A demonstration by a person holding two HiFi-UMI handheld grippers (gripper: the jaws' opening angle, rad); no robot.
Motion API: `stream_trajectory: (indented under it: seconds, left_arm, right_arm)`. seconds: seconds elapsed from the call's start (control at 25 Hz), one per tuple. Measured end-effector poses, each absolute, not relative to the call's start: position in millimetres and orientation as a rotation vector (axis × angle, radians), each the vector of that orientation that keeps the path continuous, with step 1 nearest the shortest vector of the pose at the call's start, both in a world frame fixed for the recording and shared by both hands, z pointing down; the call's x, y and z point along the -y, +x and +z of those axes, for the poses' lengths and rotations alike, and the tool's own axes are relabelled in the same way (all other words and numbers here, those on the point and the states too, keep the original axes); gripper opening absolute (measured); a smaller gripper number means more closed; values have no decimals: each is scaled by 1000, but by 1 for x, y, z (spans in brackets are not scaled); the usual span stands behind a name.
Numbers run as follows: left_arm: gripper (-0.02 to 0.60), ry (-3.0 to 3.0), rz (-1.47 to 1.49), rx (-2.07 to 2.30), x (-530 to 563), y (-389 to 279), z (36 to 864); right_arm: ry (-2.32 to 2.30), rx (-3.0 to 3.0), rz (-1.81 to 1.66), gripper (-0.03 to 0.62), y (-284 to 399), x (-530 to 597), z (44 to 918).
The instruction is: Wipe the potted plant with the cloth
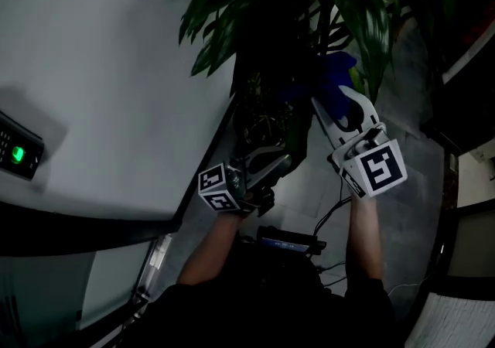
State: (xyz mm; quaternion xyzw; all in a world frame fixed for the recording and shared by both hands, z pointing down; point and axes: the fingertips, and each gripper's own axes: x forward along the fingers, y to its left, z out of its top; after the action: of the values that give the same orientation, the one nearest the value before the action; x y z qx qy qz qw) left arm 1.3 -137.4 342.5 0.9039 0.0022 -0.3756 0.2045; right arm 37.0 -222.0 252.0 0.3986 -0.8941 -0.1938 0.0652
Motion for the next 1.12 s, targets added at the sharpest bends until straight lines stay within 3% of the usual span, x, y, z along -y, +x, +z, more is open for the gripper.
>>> stream_trajectory:
  seconds: [0.52, 0.64, 0.92, 1.12]
  left_arm:
    - [5, 2459, -1103, -6, 143, -10, 338]
    - [5, 2429, -1095, 13, 147, -10, 339]
    - [5, 2443, -1043, 31, 150, 2, 329]
    - [5, 2416, -1055, 25, 146, 7, 325]
  right_arm:
    - [735, 3114, 66, 94, 13, 151, 304]
    - [798, 3167, 12, 94, 27, 147, 287]
    - [1226, 3078, -577, 94, 58, 165, 207]
    - [1084, 2940, -400, 95, 34, 186, 258]
